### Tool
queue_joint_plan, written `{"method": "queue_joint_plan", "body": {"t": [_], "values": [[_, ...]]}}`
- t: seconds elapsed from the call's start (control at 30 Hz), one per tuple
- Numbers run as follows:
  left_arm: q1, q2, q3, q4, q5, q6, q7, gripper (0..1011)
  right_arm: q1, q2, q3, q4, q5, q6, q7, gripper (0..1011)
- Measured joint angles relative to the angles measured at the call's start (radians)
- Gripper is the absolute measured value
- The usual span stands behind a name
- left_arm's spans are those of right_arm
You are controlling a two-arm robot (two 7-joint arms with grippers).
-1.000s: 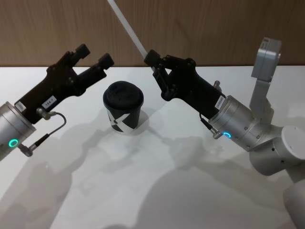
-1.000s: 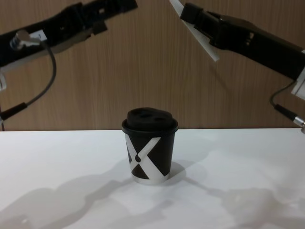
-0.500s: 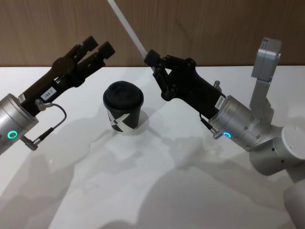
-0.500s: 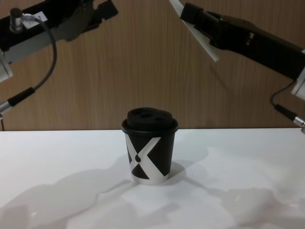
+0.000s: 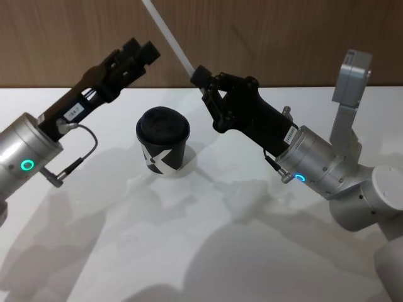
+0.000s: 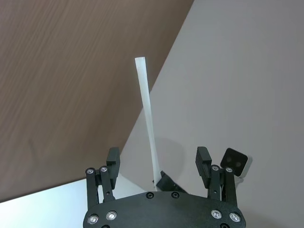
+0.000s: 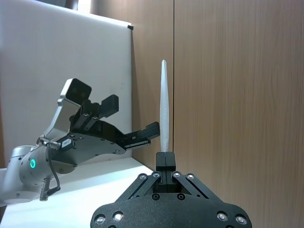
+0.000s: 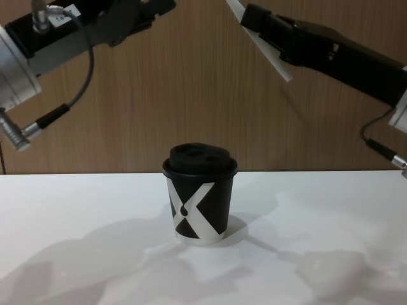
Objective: Pick up the straw with one hand, pass it to the other hand, and insert it into the cup.
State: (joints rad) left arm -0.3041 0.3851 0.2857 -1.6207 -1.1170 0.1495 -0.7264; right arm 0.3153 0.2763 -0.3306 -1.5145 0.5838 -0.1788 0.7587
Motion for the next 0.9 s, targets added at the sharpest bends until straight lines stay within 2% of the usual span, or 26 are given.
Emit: {"method": "queue_joint_plan", "body": {"t": [0.33,0.9], "values": [[-0.053,-0.028,0.028,0.05,-0.026,0.006,-0.026,1000,0.0,0.0,0.0,0.0,0.0,0.0,0.0,0],[-0.122,-0.063,0.072,0.134,-0.041,0.008,-0.046,1000,0.0,0.0,0.0,0.0,0.0,0.0,0.0,0]]}}
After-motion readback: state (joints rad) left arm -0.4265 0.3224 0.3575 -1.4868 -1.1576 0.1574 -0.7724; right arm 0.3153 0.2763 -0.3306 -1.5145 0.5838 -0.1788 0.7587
